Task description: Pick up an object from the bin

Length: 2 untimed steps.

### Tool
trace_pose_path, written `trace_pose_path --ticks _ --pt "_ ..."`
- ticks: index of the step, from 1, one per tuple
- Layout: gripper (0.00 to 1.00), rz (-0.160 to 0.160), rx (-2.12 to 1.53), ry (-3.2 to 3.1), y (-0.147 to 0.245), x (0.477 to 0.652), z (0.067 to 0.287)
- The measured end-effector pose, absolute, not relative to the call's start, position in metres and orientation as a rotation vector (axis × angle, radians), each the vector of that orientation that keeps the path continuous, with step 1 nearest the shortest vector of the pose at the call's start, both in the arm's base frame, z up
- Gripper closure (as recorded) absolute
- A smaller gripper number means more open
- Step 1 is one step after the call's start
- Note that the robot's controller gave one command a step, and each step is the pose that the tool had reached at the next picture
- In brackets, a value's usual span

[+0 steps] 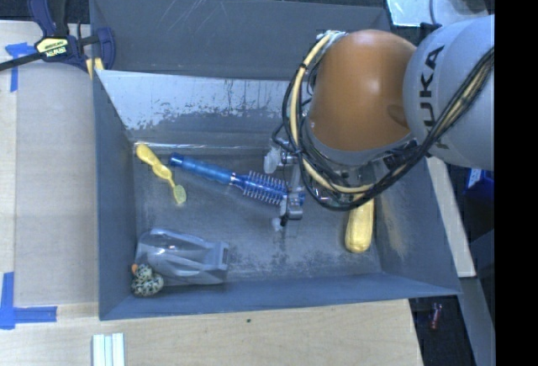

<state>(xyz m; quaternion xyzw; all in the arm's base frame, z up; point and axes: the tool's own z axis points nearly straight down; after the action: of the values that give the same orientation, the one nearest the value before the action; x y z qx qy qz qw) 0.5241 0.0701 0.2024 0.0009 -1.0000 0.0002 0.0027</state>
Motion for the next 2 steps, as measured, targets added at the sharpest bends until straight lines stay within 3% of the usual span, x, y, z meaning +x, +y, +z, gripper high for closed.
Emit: trace_pose_path --ticks 1,2 --pt "0.00 -0.001 -0.001 -3.145 0.070 0.526 0.207" --pt "0.00 -0.002 0.053 -3.152 0.061 0.558 0.151"
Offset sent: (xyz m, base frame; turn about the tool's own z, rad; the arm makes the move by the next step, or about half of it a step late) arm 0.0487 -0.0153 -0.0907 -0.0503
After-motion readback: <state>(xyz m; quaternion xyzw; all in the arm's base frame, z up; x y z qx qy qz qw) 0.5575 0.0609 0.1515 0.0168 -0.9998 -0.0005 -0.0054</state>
